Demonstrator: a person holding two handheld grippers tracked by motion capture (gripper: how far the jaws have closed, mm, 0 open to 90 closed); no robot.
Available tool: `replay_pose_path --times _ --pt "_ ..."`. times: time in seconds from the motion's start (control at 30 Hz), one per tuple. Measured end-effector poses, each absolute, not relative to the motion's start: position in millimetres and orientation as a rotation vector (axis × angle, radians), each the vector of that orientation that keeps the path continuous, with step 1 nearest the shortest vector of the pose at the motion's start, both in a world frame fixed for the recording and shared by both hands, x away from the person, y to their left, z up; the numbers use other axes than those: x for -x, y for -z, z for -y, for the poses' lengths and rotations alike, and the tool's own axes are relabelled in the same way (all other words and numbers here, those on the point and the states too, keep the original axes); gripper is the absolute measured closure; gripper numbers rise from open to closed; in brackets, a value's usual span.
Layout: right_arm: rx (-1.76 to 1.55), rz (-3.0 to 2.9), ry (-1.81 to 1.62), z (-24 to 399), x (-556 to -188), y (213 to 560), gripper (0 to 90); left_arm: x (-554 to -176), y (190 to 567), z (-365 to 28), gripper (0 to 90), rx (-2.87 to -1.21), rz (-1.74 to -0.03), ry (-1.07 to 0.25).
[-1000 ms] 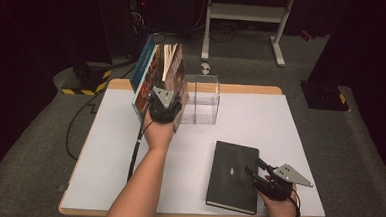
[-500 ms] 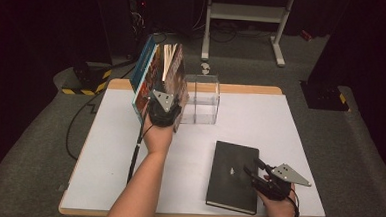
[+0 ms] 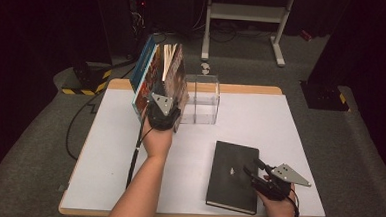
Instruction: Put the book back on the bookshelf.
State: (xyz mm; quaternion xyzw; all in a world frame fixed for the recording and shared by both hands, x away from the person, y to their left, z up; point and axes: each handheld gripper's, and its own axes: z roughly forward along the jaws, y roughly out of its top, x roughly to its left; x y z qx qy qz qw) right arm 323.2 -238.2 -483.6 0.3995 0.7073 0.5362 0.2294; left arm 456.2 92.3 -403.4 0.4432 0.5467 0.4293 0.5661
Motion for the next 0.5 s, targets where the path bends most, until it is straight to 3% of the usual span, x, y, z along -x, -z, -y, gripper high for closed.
replay_pose_path --times 0.5 --pt "-1.096 -1.948 -1.477 237.3 -322.6 483.3 49.1 -430.7 400.7 -94.7 52.7 -1.033 -1.264 -1.017"
